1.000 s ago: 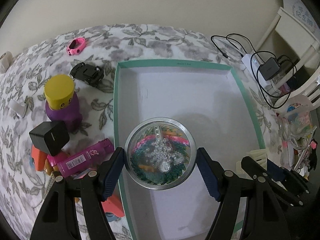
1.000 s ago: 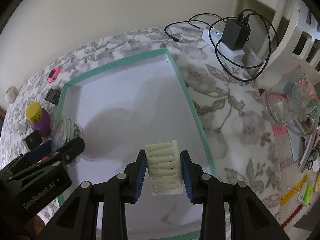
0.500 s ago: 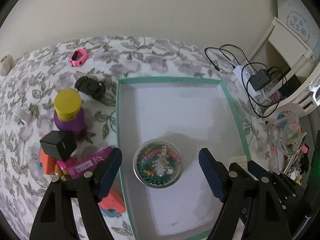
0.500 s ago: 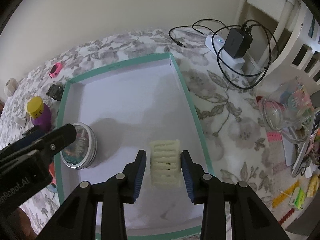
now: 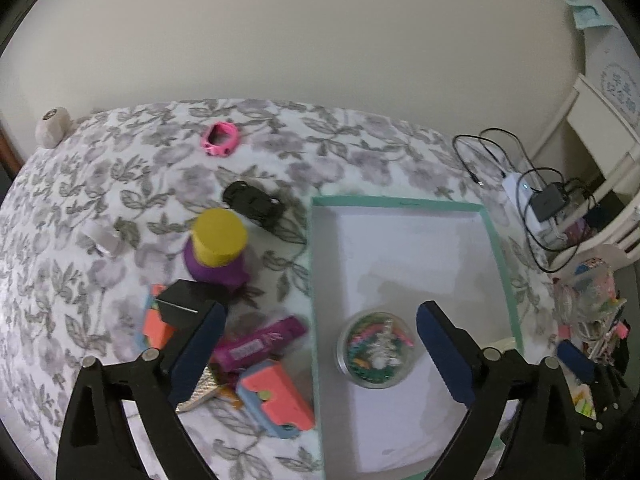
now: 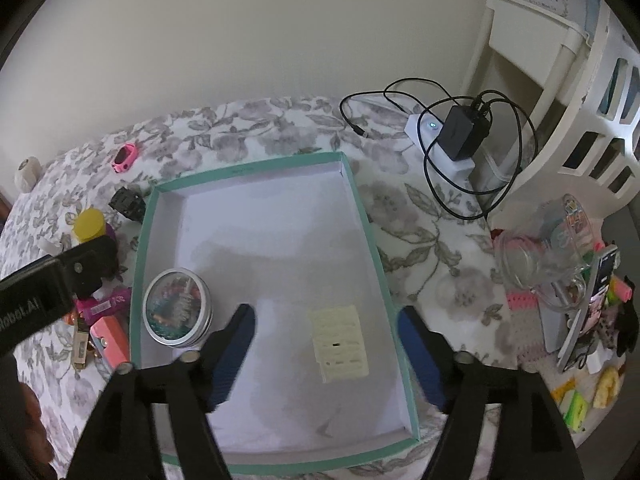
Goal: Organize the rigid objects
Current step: 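Move both grippers back to the pile toward the harmonica and orange block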
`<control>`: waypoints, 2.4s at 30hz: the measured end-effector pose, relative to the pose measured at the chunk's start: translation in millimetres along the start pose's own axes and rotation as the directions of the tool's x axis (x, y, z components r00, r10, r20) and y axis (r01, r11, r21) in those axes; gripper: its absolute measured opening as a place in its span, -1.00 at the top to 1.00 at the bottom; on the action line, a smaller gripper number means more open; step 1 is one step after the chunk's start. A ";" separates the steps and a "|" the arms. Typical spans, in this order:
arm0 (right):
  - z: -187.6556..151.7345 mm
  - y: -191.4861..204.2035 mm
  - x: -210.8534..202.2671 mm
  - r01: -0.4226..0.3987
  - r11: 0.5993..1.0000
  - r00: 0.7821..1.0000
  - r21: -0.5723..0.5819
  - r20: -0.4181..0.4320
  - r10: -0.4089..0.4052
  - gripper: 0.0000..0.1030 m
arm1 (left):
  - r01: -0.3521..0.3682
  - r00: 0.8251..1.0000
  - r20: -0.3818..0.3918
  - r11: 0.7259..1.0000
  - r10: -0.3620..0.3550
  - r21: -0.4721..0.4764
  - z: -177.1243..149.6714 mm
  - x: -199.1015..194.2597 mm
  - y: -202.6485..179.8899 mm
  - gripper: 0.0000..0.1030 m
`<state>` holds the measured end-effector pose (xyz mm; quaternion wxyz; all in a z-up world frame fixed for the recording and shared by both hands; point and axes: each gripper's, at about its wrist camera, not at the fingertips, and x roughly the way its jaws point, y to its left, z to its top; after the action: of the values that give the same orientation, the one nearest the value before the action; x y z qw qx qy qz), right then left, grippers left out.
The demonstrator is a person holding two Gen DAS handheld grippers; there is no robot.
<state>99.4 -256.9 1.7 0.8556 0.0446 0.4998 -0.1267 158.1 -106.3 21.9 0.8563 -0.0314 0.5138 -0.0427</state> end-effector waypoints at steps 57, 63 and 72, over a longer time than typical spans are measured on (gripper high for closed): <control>-39.5 187.4 29.8 -0.287 0.915 0.952 -0.285 -0.193 0.239 -0.30 | -0.024 0.977 -0.212 0.982 -0.017 -0.188 -34.5 29.6 157.4 -0.99; -41.2 188.0 31.4 -0.281 0.912 0.954 -0.299 -0.189 0.231 -0.29 | 0.012 0.965 -0.258 0.990 -0.048 -0.142 -40.1 39.5 144.9 -0.99; -38.3 177.5 32.8 -0.301 0.915 0.945 -0.270 -0.216 0.247 -0.30 | 0.028 0.956 -0.290 0.998 -0.043 -0.056 -42.9 46.4 128.3 -1.00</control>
<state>128.8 -83.7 -54.7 0.8137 -0.0044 0.5763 0.0762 147.2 16.0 -51.5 0.7694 -0.0561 0.6344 -0.0492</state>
